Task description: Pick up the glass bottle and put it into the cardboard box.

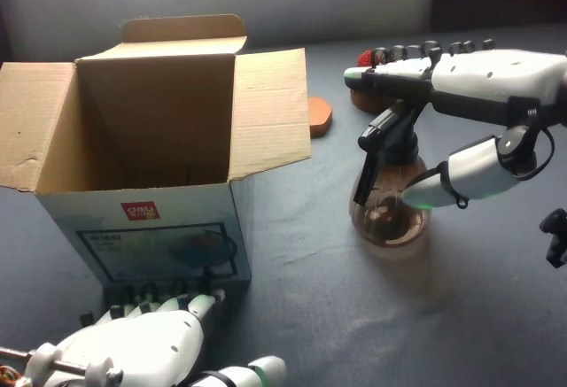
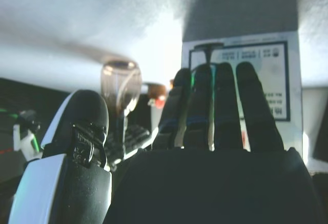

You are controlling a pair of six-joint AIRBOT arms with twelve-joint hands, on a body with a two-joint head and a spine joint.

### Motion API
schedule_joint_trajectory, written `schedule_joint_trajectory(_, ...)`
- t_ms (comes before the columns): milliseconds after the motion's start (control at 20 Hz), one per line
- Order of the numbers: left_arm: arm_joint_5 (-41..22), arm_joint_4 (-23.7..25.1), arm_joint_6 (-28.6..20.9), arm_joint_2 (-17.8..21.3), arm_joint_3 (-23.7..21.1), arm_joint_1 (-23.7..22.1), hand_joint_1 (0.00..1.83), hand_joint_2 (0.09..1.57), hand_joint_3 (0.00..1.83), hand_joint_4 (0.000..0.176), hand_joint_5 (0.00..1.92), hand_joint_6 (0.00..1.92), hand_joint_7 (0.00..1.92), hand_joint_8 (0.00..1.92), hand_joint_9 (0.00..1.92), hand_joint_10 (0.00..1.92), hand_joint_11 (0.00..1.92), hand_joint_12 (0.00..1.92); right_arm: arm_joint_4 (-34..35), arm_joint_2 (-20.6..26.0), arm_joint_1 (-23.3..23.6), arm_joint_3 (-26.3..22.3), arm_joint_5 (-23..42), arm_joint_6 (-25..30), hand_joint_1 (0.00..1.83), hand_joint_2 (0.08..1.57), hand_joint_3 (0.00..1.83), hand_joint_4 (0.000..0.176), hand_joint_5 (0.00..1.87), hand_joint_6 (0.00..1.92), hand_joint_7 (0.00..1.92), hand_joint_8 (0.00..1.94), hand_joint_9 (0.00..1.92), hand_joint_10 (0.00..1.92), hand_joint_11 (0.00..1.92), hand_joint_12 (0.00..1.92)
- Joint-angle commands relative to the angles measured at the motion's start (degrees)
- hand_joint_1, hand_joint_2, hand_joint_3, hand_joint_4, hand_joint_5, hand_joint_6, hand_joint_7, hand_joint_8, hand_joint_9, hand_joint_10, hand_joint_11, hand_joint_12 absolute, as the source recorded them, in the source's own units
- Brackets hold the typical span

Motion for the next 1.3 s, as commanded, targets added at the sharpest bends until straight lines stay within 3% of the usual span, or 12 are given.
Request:
schedule_joint_trajectory(0,-0.55,4.50,-0.01,-0.24,0.50,-0.19,0.00,1.28,0.00,0.000,0.04,0.00,0.07,0.00,0.04,0.00,0.00,0.06,0.23,0.20,0.10,0.22,6.49,0.04,1.00,1.03,0.00,0.000,0.00,0.00,0.02,0.00,0.02,0.01,0.00,0.00)
schedule_joint_trajectory(300,2.39,7.48,0.04,-0.59,2.77,0.69,0.00,1.28,0.00,0.000,0.04,0.00,0.07,0.00,0.04,0.00,0.00,0.05,0.24,-0.03,-0.63,0.65,6.59,-0.12,1.02,1.04,0.00,0.000,0.05,0.02,0.10,0.03,0.04,0.01,0.00,0.00)
schedule_joint_trajectory(850,3.33,7.52,-0.48,-0.73,4.63,1.17,0.00,1.28,0.00,0.000,0.04,0.00,0.07,0.00,0.04,0.00,0.00,0.05,0.25,0.02,-0.40,0.66,6.46,-0.11,1.00,1.03,0.00,0.000,0.05,0.01,0.09,0.01,0.05,0.01,0.00,0.00)
schedule_joint_trajectory(900,3.33,7.53,-0.55,-0.73,4.72,1.16,0.00,1.28,0.00,0.000,0.04,0.00,0.07,0.00,0.04,0.00,0.00,0.05,0.25,0.04,-0.40,0.66,6.46,-0.11,1.23,1.17,0.05,0.000,0.49,0.38,0.60,1.11,0.49,0.48,0.15,1.08)
schedule_joint_trajectory(950,3.33,7.59,-0.66,-0.73,4.86,1.05,0.00,1.28,0.00,0.000,0.04,0.00,0.07,0.00,0.04,0.00,0.00,0.05,0.25,0.05,-0.40,0.65,6.46,-0.11,1.23,1.17,0.05,0.000,0.49,0.38,0.60,1.11,0.49,0.48,0.15,1.08)
schedule_joint_trajectory(1000,3.33,7.89,-0.89,-0.73,4.91,1.07,0.00,1.28,0.00,0.000,0.05,0.00,0.07,0.00,0.04,0.00,0.00,0.05,0.25,0.05,-0.40,0.65,6.46,-0.12,1.21,1.17,0.02,0.000,0.76,0.99,0.87,1.22,0.73,1.16,0.52,1.63)
schedule_joint_trajectory(1050,3.42,7.91,-0.94,-0.73,4.96,1.07,0.00,1.28,0.00,0.000,0.05,0.00,0.07,0.00,0.04,0.00,0.00,0.05,0.25,0.05,-0.40,0.65,6.46,-0.12,1.21,1.17,0.02,0.000,0.76,0.99,0.87,1.22,0.73,1.16,0.52,1.63)
schedule_joint_trajectory(1100,3.57,7.91,-1.11,-0.73,5.01,1.05,0.00,1.28,0.00,0.000,0.05,0.00,0.07,0.00,0.04,0.00,0.00,0.07,0.25,0.08,-0.35,0.65,6.46,-0.12,1.21,1.17,0.01,0.000,0.80,1.12,0.92,1.25,0.75,1.39,0.59,1.77)
schedule_joint_trajectory(1150,3.59,7.91,-1.12,-0.73,5.03,1.03,0.00,1.28,0.00,0.000,0.05,0.00,0.07,0.00,0.04,0.00,0.00,0.07,0.25,0.08,-0.33,0.65,6.46,-0.21,1.21,1.17,0.01,0.000,0.82,1.16,0.94,1.25,0.76,1.46,0.62,1.81)
schedule_joint_trajectory(1250,3.60,7.90,-1.20,-0.73,5.03,1.03,0.00,1.28,0.00,0.000,0.05,0.00,0.07,0.00,0.04,0.00,0.00,0.07,0.25,0.10,-0.33,0.65,6.44,-0.31,1.21,1.17,0.00,0.000,0.81,1.16,0.94,1.24,0.76,1.46,0.62,1.81)
